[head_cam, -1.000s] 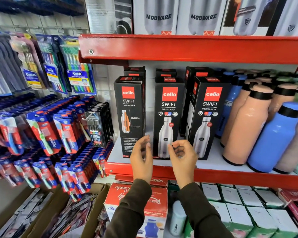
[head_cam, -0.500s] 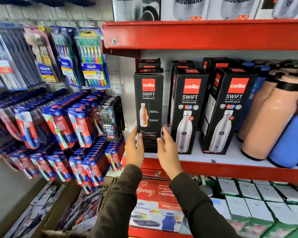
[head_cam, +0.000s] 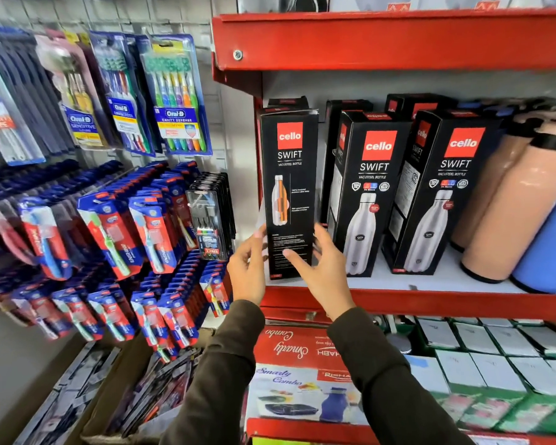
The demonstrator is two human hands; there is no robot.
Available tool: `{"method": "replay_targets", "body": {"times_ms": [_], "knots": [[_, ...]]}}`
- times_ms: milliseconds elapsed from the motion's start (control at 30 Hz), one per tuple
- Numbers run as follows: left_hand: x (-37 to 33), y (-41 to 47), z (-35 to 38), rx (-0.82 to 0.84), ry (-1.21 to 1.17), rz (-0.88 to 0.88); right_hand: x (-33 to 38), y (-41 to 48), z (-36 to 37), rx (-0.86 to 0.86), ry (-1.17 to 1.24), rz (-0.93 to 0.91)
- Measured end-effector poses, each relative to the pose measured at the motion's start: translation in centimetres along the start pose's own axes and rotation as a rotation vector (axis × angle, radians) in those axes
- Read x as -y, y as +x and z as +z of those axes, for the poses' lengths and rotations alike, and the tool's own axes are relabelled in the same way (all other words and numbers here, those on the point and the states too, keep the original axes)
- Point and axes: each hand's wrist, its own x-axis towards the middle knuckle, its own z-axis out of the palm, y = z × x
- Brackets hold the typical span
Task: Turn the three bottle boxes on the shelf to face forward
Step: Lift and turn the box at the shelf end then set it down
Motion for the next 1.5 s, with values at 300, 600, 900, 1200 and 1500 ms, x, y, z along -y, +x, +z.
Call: {"method": "replay_targets", "body": {"times_ms": [300,600,900,1200,1500], "knots": [[-0.8,-1.6,-0.4,-0.060,0.088,0.175,1.7,1.3,0.4,-0.085,-0.074,-0.003],[-0.5,1.8,-0.8,0.014,0.322,0.234,1.5,1.7,0.2,-0.081,-0.052,0.067],[-0.1,2.5,-1.8,0.248,0.283,0.130,0.8,1.9,-0.3,0.138,-0.161,0.035],[0.4,2.1,-0.8,0.176,0.261,0.128,0.3,2.4,-0.2,0.168,-0.252,0.025],[1.3,1.9,-0.6,0.133,0.274,0.105,-0.5,3.0,0.2,0.157,-0.292,0.043]]}}
